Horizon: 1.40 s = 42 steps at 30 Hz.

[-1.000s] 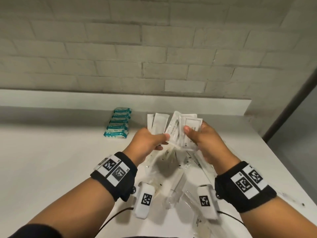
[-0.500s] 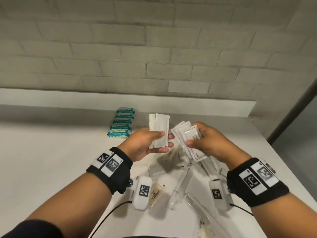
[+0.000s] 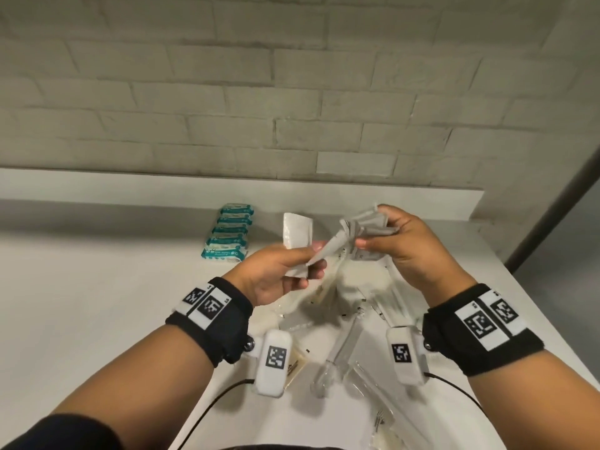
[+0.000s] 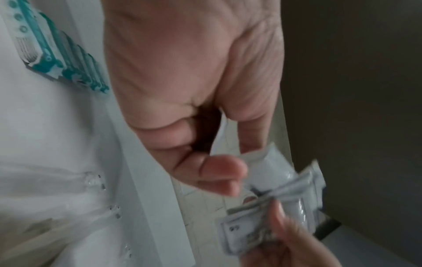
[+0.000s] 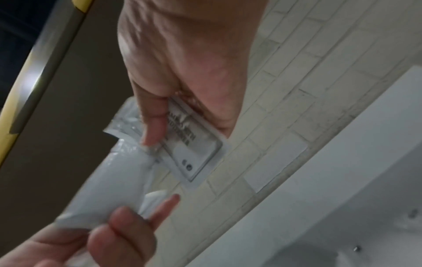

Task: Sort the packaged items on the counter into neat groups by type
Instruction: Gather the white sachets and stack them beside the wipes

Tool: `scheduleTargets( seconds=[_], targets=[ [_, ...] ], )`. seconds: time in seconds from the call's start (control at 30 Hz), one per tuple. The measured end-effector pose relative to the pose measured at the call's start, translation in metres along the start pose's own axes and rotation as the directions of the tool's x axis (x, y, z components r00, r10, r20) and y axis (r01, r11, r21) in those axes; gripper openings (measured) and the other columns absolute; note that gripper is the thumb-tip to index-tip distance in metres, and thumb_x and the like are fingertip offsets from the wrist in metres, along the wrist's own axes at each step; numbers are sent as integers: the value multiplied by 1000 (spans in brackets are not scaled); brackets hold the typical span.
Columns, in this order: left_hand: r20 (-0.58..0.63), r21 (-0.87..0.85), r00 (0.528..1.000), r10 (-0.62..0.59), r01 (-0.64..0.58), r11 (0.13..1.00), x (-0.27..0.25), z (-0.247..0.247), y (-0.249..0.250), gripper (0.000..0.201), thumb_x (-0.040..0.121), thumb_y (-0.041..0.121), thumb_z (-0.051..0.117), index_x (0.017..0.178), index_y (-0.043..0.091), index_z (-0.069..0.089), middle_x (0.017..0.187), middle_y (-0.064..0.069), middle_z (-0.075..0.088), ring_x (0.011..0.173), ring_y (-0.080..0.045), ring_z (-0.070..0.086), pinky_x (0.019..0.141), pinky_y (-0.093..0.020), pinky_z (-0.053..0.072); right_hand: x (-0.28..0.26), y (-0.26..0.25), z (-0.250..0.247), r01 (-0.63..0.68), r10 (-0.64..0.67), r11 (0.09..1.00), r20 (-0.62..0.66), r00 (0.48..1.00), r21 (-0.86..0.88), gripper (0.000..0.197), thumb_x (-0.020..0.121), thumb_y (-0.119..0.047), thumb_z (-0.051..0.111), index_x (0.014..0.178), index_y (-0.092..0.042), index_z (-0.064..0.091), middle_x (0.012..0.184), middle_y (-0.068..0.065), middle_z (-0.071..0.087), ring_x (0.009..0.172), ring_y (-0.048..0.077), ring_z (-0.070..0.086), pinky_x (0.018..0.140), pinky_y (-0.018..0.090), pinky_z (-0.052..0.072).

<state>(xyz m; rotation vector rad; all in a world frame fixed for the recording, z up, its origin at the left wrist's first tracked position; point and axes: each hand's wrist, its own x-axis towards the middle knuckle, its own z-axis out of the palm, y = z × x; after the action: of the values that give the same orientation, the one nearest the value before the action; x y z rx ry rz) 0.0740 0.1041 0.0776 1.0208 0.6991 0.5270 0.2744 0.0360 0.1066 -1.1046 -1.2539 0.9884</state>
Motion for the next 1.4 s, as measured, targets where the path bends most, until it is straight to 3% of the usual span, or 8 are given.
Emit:
scheduleTargets(
  seconds=[0.13,0.43,0.6,0.8,0.93,1.03,1.3,1.4],
  targets=[
    [-175,72,971,163,-153,986,6,-13,2,24,86,2,65,107,12,67,96,-6,71,73,-12,63,54,-17,51,-10,8,-15,-102,100,993,-27,995,-66,31,76,17,63,95,-8,66,75,-2,71,64,6,65,57,17,52],
    [-271,400,903,334,-210,892,11,-17,-2,22,86,4,65,105,15,67,106,-12,69,93,-26,68,62,-25,56,-17,8,-24,-214,208,962,-56,977,-169,20,85,-2,64,103,-12,62,86,6,70,64,6,63,56,15,47],
    [-133,484,925,355,-252,838,12,-4,-1,25,86,11,68,111,16,66,98,-6,70,84,-19,68,60,-24,54,-12,-2,4,-216,297,916,207,932,-340,33,85,-3,67,114,-16,58,97,-2,72,86,7,69,74,17,53],
    [-237,245,948,212,-153,957,12,-6,4,64,91,68,28,105,17,63,66,1,57,51,-8,39,43,-20,26,-6,21,23,-274,294,937,64,954,-219,55,81,7,69,126,-15,47,101,1,66,75,1,66,60,11,50],
    [-162,203,972,172,-137,969,6,-17,-3,11,92,24,60,98,16,56,69,2,41,55,-8,29,47,-18,22,-4,29,6,-285,286,958,-59,956,17,45,81,13,63,121,-4,53,105,11,68,89,16,67,75,17,56],
    [-129,171,973,189,-166,971,4,-18,-9,24,86,2,65,103,18,58,72,4,57,53,-7,40,44,-15,30,-2,33,-2,-275,282,958,-115,952,78,44,81,12,62,120,-6,52,98,5,68,81,11,68,71,18,55],
    [-141,307,956,258,-205,929,5,-14,-12,44,79,-7,71,111,16,51,96,-3,64,67,-11,59,56,-22,46,-2,29,-2,-237,256,961,-135,957,139,47,82,11,60,126,-2,50,100,6,68,89,18,65,78,24,56],
    [-103,655,963,251,-124,745,0,-11,-7,48,76,3,76,113,22,53,98,2,67,72,-8,63,60,-20,52,-3,13,2,-176,175,984,-80,981,-6,39,86,7,60,121,-7,53,89,-2,70,79,7,66,64,14,54]
  ],
)
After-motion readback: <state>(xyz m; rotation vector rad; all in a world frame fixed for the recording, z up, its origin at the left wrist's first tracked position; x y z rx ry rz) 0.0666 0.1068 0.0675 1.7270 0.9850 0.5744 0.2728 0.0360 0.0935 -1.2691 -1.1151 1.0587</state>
